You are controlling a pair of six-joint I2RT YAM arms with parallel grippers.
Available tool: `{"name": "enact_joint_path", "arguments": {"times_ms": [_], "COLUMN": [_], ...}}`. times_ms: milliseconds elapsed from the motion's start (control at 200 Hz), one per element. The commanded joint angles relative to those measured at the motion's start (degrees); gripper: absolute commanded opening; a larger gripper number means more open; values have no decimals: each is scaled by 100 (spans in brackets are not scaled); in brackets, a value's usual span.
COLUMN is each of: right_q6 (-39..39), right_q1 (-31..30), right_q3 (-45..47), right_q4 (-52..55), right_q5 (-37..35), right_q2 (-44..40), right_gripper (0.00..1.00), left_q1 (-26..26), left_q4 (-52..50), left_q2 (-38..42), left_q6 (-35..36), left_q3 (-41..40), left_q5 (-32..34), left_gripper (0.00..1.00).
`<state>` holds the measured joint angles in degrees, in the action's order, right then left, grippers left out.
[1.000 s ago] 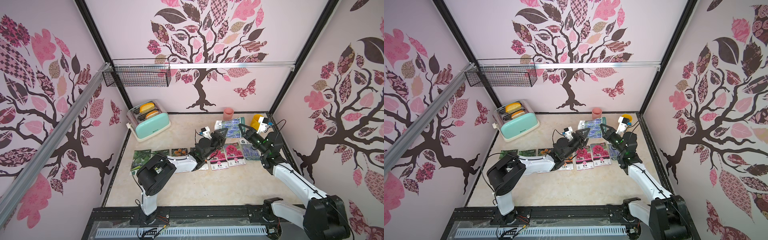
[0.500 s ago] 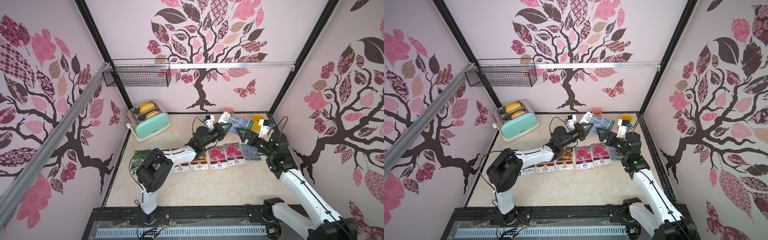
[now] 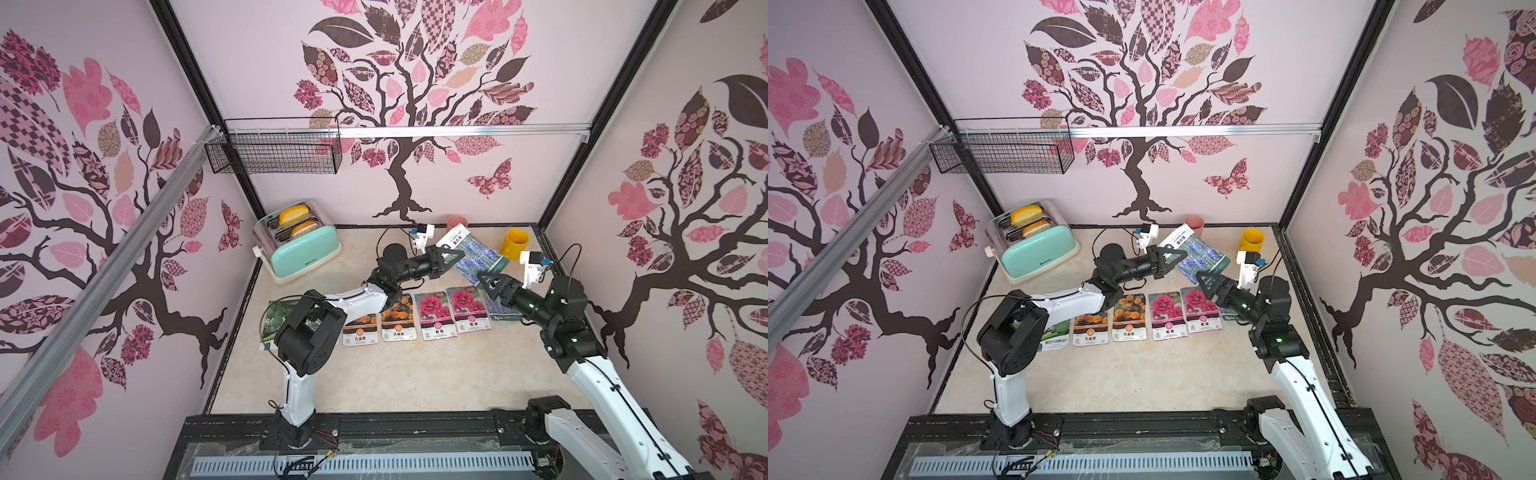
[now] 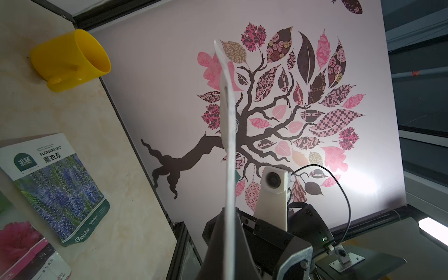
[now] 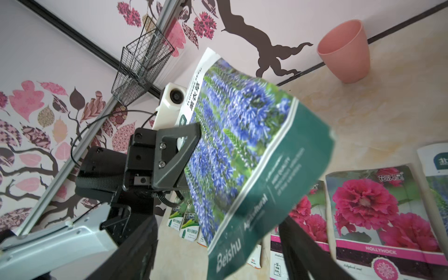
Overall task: Arrange the seed packets in a row
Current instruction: Pick up the seed packet from the center of the board.
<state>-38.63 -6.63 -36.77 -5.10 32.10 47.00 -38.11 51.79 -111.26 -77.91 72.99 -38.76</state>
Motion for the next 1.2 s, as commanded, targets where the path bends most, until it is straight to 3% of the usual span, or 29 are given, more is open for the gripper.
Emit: {"name": "enact_joint_path", "arguments": {"times_ms": [0,50,165,260,420,510,605,660,780,900,1190], "right_q6": [-425,-461,-513,-576,-620,-475,-208,-23,266,302,-115], "right_q1": [30,31,30,31,24,35,47,65,116,343,1626], "right_q3": [202,288,548,660,811,757,653,513,301,235,129], "right_q4": [-593,-749,-1225,-1500,-1725,-1328,-592,9,1055,1576,1724], "right_q5": [274,176,-28,-127,-497,-852,-1458,-1900,-2862,-3356,-2740], "right_q2": [103,71,15,60,-182,-464,-940,-1160,-1463,-1580,-939], "right_gripper": [51,37,25,0,0,0,0,0,0,0,0], "left_q1": [-13,-13,-13,-21,-4,36,49,49,42,39,40], "left_q4": [383,461,593,709,713,684,660,560,381,200,-318], "left_q2": [-75,-97,-144,-190,-202,-157,17,170,462,676,924], "left_q6": [86,49,-17,-100,-84,-50,145,353,713,1096,1812], "left_q3": [0,-19,-22,-22,-142,-297,-610,-860,-1348,-1704,-1999], "left_q5": [-323,-320,-384,-438,-383,-264,-106,-5,145,166,115], "left_gripper": [0,0,0,0,0,48,80,90,93,93,93]}}
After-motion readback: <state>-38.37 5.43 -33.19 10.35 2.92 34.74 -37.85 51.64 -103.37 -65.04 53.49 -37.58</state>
